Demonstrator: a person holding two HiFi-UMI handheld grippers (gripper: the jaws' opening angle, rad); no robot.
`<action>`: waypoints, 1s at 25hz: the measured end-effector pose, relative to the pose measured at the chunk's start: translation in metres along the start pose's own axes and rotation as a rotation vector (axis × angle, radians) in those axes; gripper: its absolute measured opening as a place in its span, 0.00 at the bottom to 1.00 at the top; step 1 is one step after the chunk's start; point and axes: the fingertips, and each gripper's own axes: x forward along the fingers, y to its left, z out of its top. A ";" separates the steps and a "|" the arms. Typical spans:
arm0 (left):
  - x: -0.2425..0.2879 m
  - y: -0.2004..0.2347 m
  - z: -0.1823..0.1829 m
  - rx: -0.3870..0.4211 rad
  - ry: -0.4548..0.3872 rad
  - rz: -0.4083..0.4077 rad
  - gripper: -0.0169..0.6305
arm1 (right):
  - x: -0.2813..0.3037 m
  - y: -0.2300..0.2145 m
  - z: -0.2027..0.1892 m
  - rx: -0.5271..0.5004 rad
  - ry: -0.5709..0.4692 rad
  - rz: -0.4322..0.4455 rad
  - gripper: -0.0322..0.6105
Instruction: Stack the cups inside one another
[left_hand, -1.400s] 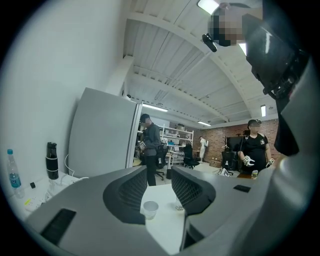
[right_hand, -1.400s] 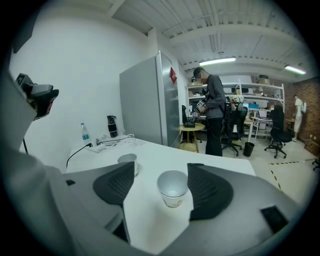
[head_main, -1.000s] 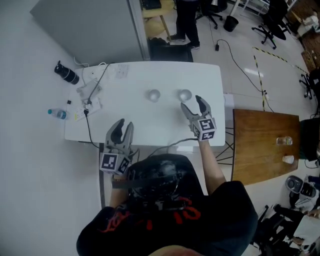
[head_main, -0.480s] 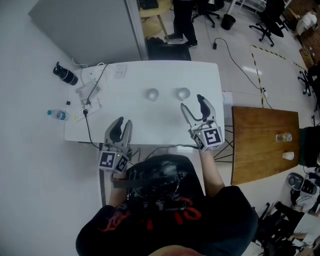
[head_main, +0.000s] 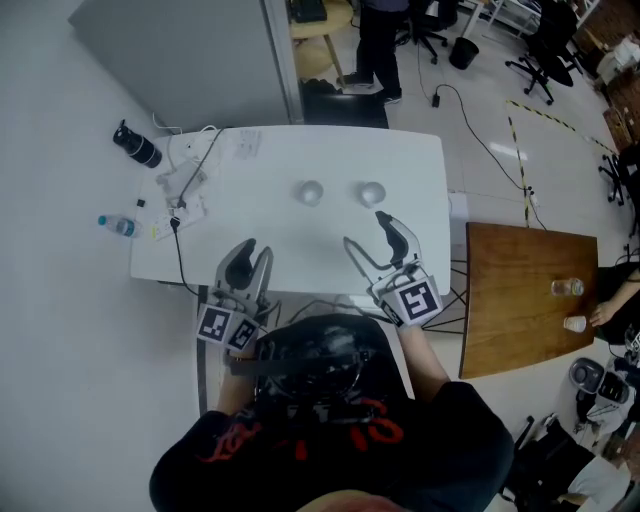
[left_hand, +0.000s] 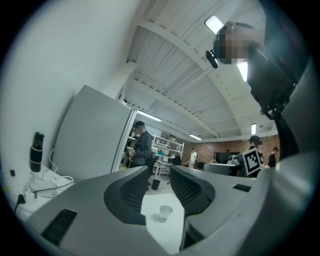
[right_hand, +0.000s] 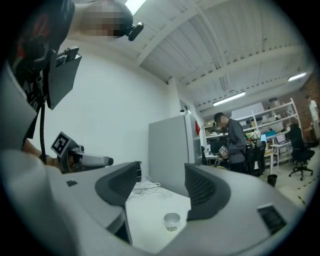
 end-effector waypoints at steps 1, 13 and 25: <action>0.001 -0.005 0.001 -0.005 -0.004 -0.025 0.28 | 0.003 0.001 -0.007 0.011 0.023 0.009 0.53; -0.005 -0.028 0.000 -0.008 0.041 -0.139 0.24 | 0.068 -0.009 -0.113 0.053 0.273 0.081 0.54; -0.010 -0.011 -0.007 0.026 0.096 -0.020 0.14 | 0.149 -0.040 -0.263 0.064 0.592 0.130 0.68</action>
